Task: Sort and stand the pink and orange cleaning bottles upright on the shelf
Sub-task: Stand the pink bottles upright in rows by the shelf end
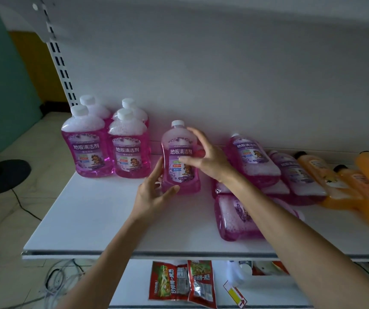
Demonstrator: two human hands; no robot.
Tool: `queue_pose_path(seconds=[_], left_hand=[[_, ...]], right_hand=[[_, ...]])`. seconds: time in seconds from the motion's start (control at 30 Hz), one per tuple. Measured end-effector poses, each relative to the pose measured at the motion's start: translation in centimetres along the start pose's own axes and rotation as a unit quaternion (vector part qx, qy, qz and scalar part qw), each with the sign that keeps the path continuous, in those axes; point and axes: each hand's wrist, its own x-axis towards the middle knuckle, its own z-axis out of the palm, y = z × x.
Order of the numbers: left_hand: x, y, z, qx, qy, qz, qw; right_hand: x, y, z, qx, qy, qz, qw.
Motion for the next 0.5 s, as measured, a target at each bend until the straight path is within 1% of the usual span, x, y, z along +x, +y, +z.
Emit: queue_pose_path(seconds=[0.13,0.23,0.33,0.43,0.5], left_hand=[[0.2,-0.4,-0.3,-0.019,0.036,-0.004,0.999],[0.2,-0.3,-0.5,-0.03,0.028,0.006,0.999],[0.5,-0.5,-0.3,-0.034,0.017,0.012,0.999],[0.6,-0.7,-0.3,-0.026,0.03,0.008,0.999],[0.4,-0.6,-0.2,-0.003,0.029,-0.002,1.0]], right_hand=[[0.2,0.1,-0.6,-0.057,-0.032,-0.034,0.997],[-0.2,0.4,-1.1,-0.082,-0.029,-0.038,0.995],[-0.6,0.1,-1.4,-0.115,-0.029,-0.082,0.99],[-1.0,-0.5,-1.3,-0.136,-0.025,-0.128,0.982],[-1.3,-0.7,-1.1,-0.129,-0.026,-0.131,0.983]])
